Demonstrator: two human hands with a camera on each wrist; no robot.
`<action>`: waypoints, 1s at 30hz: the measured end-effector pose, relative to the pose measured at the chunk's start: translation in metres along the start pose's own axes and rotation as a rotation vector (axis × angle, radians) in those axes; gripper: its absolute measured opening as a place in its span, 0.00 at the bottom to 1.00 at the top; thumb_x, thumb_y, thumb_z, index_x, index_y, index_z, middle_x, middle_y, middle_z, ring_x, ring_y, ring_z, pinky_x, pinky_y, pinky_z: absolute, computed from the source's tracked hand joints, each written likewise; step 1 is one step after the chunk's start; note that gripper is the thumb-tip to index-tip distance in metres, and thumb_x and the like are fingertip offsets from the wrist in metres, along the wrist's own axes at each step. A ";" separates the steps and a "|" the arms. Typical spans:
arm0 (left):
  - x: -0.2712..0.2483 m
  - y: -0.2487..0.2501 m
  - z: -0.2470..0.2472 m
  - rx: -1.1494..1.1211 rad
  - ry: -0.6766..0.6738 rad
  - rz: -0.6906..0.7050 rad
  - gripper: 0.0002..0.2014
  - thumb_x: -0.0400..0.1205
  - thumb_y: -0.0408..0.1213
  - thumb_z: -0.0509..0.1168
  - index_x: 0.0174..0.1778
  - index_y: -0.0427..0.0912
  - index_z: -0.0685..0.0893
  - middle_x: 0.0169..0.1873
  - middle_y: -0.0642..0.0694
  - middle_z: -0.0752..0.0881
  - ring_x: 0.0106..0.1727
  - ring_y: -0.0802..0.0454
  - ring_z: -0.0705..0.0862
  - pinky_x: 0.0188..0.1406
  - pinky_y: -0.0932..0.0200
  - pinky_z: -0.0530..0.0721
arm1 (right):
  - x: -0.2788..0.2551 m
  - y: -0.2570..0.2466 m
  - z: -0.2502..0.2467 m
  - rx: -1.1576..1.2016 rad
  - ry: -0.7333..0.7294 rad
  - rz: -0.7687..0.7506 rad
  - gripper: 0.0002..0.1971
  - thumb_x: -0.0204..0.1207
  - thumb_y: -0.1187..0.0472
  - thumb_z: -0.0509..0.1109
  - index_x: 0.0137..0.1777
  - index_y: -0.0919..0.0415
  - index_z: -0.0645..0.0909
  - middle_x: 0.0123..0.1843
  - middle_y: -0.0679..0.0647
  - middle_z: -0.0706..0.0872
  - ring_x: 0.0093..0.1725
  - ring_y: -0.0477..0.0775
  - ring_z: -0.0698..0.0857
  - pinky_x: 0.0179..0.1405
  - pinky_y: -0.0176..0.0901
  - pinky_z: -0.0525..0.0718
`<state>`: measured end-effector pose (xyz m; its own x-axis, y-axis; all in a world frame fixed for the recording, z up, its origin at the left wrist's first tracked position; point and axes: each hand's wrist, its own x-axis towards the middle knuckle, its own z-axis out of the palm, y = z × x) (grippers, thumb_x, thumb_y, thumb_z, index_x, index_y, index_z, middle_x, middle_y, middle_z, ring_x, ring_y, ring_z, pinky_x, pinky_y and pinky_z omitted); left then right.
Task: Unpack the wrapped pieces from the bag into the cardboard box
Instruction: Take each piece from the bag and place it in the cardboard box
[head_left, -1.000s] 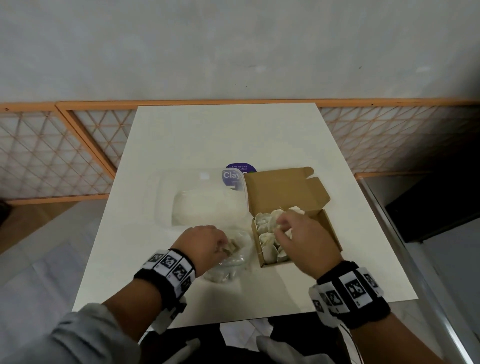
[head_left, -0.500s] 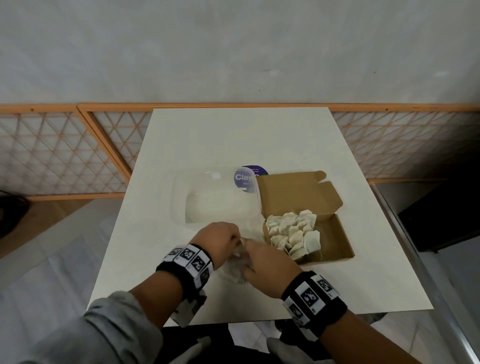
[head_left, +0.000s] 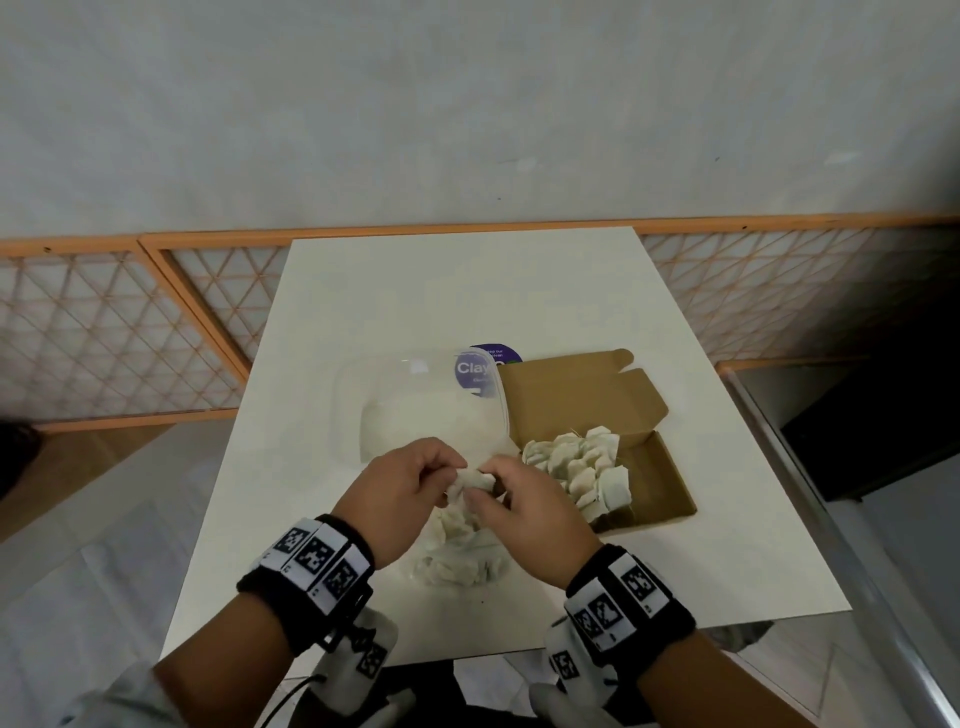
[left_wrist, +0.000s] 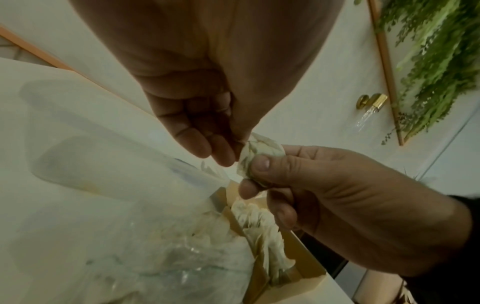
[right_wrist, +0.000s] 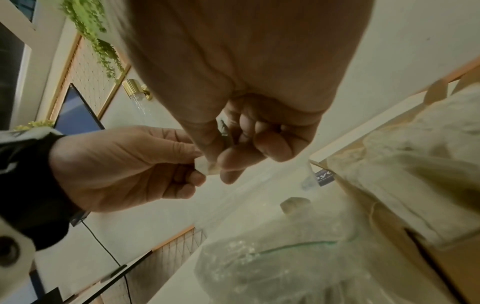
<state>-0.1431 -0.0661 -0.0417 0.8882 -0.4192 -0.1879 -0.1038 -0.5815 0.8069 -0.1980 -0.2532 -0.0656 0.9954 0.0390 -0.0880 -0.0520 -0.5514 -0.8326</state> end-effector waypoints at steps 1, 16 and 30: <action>-0.001 0.000 -0.002 -0.012 0.014 -0.001 0.09 0.90 0.38 0.64 0.53 0.58 0.86 0.39 0.51 0.91 0.41 0.60 0.89 0.51 0.58 0.87 | 0.000 -0.001 -0.002 0.014 0.009 -0.006 0.09 0.85 0.48 0.70 0.46 0.50 0.80 0.39 0.48 0.86 0.37 0.48 0.85 0.39 0.50 0.84; -0.012 0.018 -0.029 -0.301 0.187 -0.012 0.09 0.90 0.35 0.64 0.52 0.47 0.90 0.31 0.52 0.85 0.33 0.57 0.83 0.40 0.63 0.86 | -0.009 -0.026 -0.033 0.450 0.036 0.073 0.09 0.90 0.59 0.68 0.53 0.64 0.85 0.31 0.51 0.80 0.31 0.46 0.78 0.31 0.36 0.77; -0.022 0.039 -0.019 -0.536 0.088 0.007 0.10 0.84 0.39 0.75 0.48 0.34 0.88 0.42 0.41 0.90 0.45 0.46 0.88 0.55 0.46 0.88 | -0.011 -0.039 -0.028 0.680 0.044 0.096 0.13 0.87 0.56 0.71 0.51 0.68 0.86 0.37 0.60 0.88 0.35 0.55 0.84 0.31 0.41 0.81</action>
<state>-0.1579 -0.0663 0.0046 0.9247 -0.3487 -0.1528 0.1127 -0.1327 0.9847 -0.2045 -0.2557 -0.0167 0.9855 -0.0256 -0.1680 -0.1649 0.0949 -0.9817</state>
